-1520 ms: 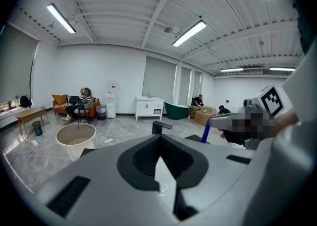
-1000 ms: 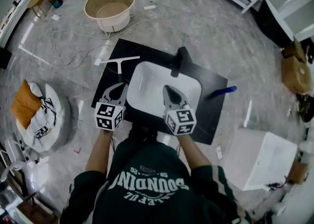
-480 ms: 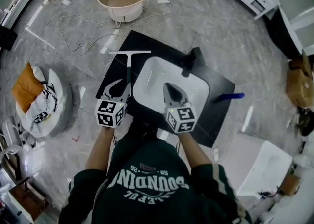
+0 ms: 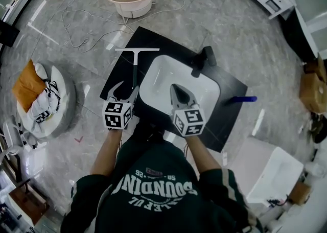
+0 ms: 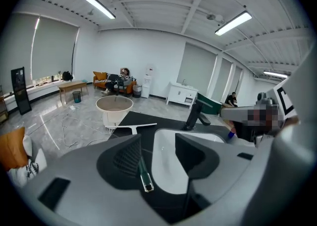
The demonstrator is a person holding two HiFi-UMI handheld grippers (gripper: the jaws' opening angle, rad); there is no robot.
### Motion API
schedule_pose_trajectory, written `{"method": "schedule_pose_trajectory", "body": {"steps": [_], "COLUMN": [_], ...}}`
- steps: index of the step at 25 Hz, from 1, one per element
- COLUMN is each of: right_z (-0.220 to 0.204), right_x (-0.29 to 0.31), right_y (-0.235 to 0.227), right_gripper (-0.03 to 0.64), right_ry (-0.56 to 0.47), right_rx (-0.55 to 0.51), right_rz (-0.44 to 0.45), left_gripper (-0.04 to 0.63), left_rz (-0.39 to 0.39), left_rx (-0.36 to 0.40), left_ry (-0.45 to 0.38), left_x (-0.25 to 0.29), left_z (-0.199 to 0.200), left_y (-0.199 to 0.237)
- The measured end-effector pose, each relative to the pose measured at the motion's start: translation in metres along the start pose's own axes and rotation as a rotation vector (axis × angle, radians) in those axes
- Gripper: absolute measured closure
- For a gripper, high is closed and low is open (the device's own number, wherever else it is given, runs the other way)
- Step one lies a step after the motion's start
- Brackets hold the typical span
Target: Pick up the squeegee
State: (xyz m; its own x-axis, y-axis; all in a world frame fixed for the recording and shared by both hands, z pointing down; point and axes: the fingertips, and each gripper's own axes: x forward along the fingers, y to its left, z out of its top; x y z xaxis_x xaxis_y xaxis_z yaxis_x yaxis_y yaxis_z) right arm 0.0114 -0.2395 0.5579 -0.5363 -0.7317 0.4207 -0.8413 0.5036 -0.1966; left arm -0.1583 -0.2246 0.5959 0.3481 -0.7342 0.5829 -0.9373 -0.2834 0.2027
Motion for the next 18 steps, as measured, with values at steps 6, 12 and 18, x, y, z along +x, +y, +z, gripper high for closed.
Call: {"method": "schedule_pose_trajectory", "body": {"steps": [6, 12, 18], "right_z": [-0.007, -0.013, -0.023], "right_x": [0.001, 0.001, 0.003], "right_y": [-0.001, -0.011, -0.019], "right_gripper": [0.615, 0.615, 0.615], "right_ry": [0.013, 0.027, 0.05], "right_rx": [0.009, 0.039, 0.05], "right_rz": [-0.006, -0.028, -0.05], "left_gripper": [0.401, 0.402, 0.402], "left_rz": [0.016, 0.025, 0.027], "left_rx": [-0.037, -0.054, -0.056], "left_ry": [0.077, 0.136, 0.181], "left_x": [0.015, 0.031, 0.05], "left_z": [-0.028, -0.045, -0.052], "left_y": [0.008, 0.013, 0.021]}}
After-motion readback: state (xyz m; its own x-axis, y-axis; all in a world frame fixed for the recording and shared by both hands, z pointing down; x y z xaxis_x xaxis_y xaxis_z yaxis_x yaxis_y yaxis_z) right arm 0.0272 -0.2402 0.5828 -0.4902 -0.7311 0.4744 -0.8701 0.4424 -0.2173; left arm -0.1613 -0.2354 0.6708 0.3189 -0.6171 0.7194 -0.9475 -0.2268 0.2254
